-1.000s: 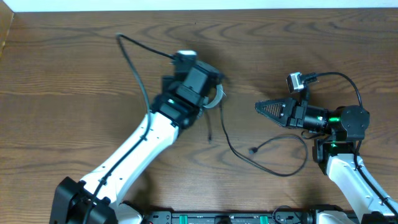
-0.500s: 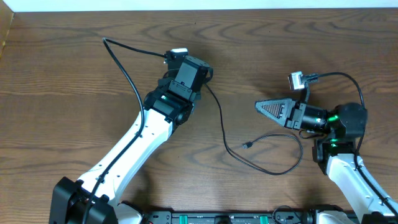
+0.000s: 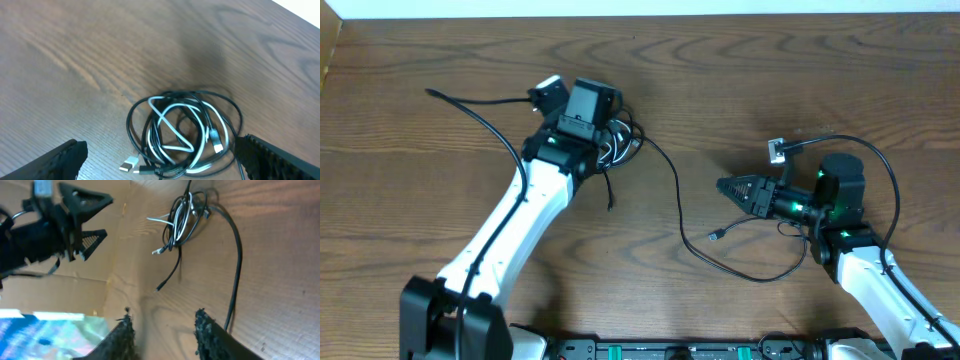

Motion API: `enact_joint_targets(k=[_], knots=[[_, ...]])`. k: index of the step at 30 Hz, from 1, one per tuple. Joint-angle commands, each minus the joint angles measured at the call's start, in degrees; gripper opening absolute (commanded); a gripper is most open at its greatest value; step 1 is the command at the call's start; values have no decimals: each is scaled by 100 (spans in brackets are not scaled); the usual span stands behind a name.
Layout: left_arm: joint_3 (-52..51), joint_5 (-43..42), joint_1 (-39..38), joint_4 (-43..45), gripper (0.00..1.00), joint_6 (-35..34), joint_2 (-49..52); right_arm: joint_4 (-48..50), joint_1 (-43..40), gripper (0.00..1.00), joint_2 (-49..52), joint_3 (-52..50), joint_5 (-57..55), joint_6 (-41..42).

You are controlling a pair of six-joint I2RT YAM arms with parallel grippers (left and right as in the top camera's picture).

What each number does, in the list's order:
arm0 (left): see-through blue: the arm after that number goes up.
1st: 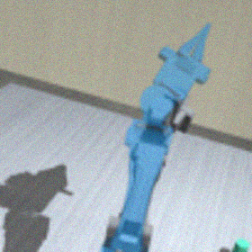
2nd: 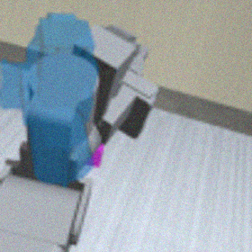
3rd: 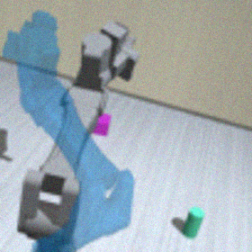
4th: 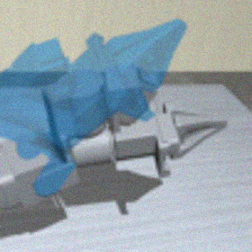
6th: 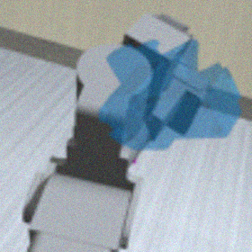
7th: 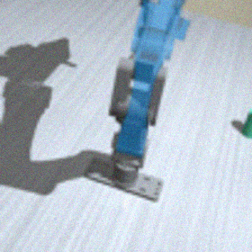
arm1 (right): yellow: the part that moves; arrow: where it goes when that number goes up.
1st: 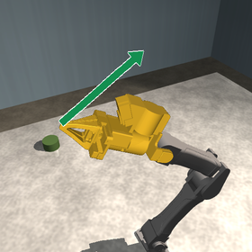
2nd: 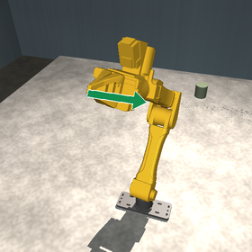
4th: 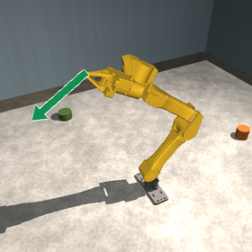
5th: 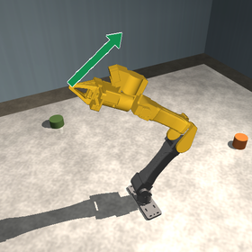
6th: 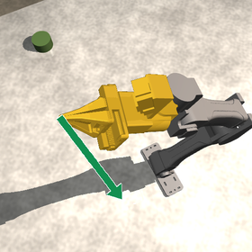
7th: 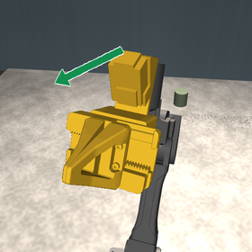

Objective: Untangle cables
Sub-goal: 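Carry the cable bundle with the left gripper toward the upper left, then swing the left gripper with the bundle back toward the right gripper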

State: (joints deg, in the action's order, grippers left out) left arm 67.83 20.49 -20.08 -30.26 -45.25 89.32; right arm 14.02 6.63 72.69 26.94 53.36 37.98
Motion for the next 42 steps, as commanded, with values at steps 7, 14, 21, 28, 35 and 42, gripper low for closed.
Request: enact_joint_targets(k=[7,14,21,28,35,42], knots=[[-13,-656,79,0,83,-997,964,-35,136,42,-20,33,-352,-483],[-13,-656,79,437,48,-992,1469,-199,136,42,-20,33,-352,-483],[2,-656,79,859,8,-699,1338,-387,136,42,-20,33,-354,-483],[146,-656,76,872,8,232,133,-529,136,41,-20,33,-378,-485],[146,-872,72,874,8,503,-1738,-527,136,41,-20,33,-376,-483],[146,-2100,72,872,8,1095,-2754,-520,382,42,-20,33,-372,-267]])
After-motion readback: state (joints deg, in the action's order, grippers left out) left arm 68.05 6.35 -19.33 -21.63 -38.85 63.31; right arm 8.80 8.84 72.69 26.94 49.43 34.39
